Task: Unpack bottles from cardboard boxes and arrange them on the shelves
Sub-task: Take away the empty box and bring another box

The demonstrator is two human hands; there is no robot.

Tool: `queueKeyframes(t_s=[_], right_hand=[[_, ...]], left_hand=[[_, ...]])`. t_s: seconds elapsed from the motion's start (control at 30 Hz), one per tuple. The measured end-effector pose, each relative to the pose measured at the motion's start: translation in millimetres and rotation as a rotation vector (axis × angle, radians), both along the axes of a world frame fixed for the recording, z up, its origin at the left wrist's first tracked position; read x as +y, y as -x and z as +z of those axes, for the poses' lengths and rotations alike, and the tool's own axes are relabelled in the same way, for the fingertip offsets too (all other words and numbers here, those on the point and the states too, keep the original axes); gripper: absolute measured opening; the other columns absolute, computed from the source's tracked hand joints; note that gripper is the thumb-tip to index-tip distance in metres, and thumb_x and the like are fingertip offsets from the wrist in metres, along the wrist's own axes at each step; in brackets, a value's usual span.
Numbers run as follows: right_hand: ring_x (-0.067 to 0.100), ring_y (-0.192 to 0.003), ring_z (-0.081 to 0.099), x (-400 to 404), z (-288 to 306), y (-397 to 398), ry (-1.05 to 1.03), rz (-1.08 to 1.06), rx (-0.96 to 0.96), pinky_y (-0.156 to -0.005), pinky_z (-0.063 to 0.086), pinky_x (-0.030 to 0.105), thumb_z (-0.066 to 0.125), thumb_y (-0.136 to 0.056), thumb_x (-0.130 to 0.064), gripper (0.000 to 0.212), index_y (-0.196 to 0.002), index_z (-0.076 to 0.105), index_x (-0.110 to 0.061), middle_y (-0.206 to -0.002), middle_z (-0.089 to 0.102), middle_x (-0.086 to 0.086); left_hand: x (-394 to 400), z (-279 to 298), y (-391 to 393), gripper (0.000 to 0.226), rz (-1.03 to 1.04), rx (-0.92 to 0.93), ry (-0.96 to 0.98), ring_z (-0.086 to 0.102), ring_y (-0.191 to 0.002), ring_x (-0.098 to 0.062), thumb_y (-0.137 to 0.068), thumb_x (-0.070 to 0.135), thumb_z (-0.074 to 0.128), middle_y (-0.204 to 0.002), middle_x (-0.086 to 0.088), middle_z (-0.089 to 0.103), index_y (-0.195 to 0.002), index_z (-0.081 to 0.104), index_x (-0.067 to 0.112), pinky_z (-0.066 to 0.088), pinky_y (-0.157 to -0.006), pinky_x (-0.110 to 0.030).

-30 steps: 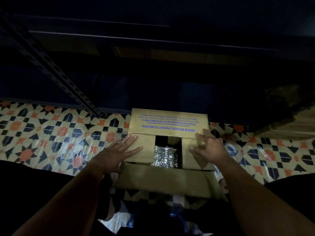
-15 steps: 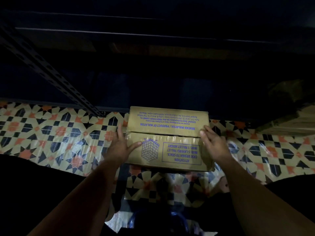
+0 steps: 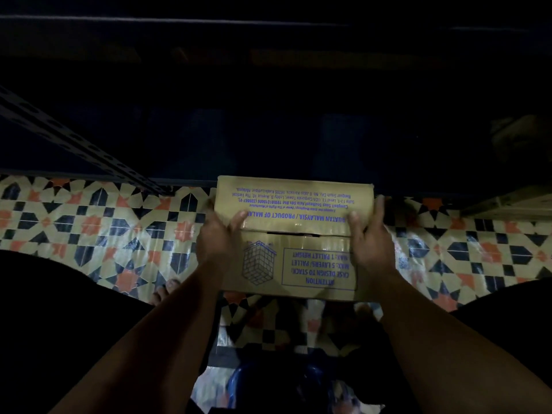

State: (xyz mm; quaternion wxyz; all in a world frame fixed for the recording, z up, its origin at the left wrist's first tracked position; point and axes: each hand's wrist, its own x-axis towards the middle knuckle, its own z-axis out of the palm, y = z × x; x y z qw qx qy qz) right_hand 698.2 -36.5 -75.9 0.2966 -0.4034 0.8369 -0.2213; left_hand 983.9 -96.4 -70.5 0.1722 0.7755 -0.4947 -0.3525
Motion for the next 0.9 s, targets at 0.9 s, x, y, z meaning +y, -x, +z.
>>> queueKeyframes(t_s=[0.9], right_hand=[[0.034, -0.087, 0.068, 30, 366, -13, -0.161, -0.148, 0.074, -0.082, 0.056, 0.049, 0.018, -0.094, -0.080, 0.086, -0.137, 0.048, -0.011, -0.090, 0.069, 0.009]], left_hand=[[20, 386, -8, 0.078, 0.036, -0.070, -0.220, 0.065, -0.111, -0.037, -0.089, 0.075, 0.049, -0.117, -0.017, 0.068, -0.126, 0.051, 0.007, 0.044, -0.080, -0.035]])
